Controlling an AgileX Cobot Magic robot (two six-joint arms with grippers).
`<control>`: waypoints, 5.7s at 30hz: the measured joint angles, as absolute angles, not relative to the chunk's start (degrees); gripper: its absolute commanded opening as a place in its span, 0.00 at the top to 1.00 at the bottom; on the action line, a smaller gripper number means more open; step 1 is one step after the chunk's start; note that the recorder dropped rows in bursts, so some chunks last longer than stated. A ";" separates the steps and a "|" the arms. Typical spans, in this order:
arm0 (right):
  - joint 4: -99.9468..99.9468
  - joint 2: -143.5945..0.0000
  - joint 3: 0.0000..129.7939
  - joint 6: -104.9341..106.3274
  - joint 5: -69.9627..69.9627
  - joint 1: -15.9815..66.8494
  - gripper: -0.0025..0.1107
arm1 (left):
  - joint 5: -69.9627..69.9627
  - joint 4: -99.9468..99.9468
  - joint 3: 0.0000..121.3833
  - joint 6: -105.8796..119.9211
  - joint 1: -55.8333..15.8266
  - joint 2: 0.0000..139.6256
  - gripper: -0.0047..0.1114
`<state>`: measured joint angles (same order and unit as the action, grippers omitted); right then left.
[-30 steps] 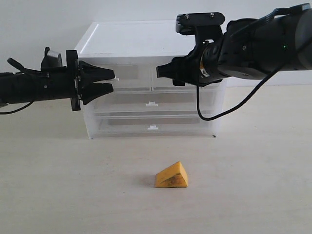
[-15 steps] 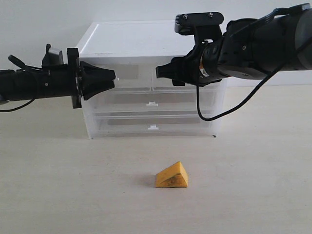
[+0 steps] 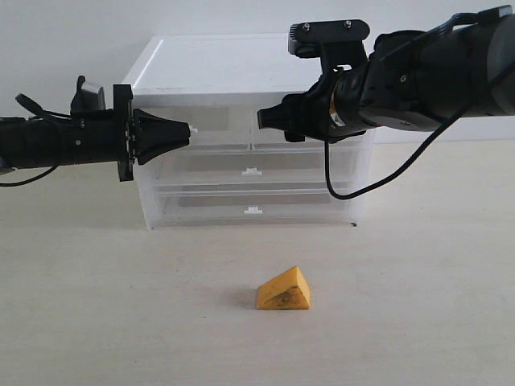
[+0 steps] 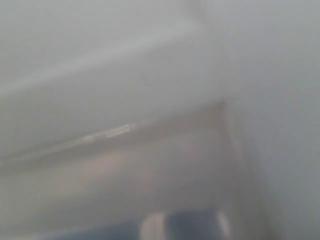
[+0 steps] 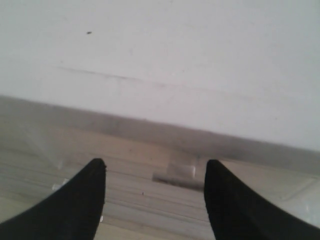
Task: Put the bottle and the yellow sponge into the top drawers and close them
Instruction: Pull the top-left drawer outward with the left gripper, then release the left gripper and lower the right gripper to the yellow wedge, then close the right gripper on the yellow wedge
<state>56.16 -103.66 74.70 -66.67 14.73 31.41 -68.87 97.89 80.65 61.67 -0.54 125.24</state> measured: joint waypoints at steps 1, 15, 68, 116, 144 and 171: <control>56.16 -103.66 74.70 -66.67 14.73 31.41 0.50 | -68.87 97.89 80.65 61.67 -0.54 125.24 0.93; 57.08 -103.66 74.70 -67.50 13.89 31.36 0.50 | -64.28 97.02 73.52 63.46 -0.68 118.18 0.93; 55.64 -106.38 78.04 -81.21 12.59 31.46 0.50 | -62.45 95.25 56.28 71.80 -0.09 105.48 0.93; 56.60 -95.94 51.86 -55.36 1.26 34.36 0.50 | -51.34 80.55 49.44 73.15 1.92 99.06 0.29; 71.65 -107.55 45.08 -38.44 -10.70 34.36 0.51 | -45.54 85.16 37.65 83.74 1.92 99.06 0.29; 72.30 -108.51 51.27 -24.38 -16.46 34.36 0.50 | -46.00 85.94 37.65 84.53 1.92 99.06 0.29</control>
